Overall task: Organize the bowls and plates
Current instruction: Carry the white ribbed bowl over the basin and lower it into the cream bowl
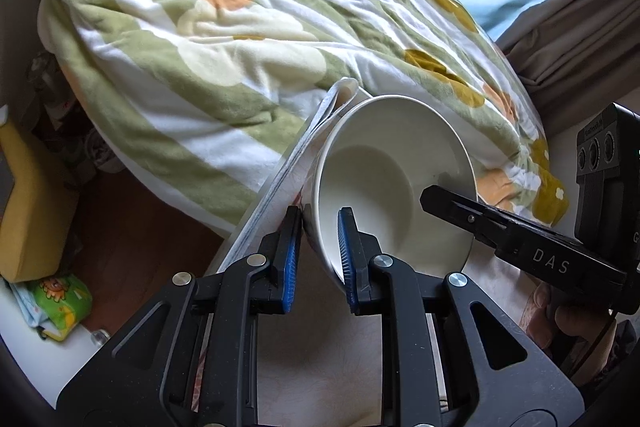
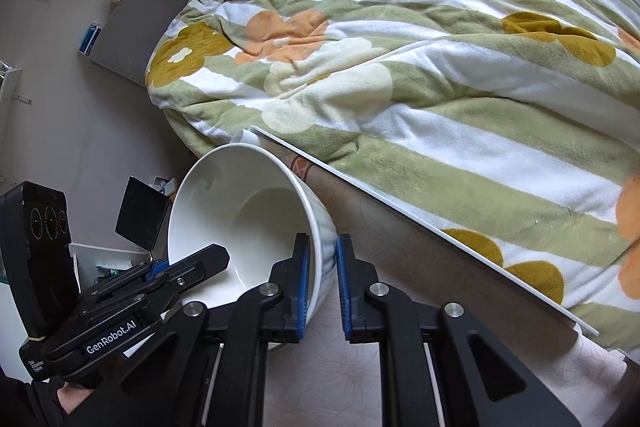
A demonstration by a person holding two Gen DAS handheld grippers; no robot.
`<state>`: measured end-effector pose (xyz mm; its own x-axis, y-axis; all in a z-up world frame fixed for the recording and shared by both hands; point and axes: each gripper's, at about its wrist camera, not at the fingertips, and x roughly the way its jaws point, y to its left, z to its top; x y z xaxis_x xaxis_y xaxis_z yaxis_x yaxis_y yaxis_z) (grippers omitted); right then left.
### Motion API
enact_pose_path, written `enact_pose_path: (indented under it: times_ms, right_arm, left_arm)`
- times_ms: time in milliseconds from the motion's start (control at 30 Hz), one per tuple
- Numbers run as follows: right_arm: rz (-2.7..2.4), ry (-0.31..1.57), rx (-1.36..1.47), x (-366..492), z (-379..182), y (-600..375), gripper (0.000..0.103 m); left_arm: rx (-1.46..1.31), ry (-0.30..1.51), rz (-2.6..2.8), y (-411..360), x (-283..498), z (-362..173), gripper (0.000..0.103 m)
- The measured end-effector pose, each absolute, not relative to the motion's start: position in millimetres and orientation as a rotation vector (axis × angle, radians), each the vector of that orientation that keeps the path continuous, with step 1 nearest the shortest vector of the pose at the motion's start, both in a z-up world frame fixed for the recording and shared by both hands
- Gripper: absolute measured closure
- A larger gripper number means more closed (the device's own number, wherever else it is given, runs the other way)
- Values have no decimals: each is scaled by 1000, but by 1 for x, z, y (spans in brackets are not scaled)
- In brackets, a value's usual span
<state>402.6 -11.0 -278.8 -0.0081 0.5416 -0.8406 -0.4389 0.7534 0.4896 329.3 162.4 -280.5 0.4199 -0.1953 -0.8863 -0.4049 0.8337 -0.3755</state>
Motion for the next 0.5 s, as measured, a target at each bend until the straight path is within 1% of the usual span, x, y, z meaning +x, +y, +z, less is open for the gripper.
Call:
enact_pose_path:
  times_ms: [267,500]
  right_arm:
    - [777,1284,126,378,-229,-40,91]
    - [772,1182,153,335,-172,-99,92]
  left_arm:
    - [-543,1081,111,131,304,-223,87]
    - [-492,997,74,71,256,-160,87]
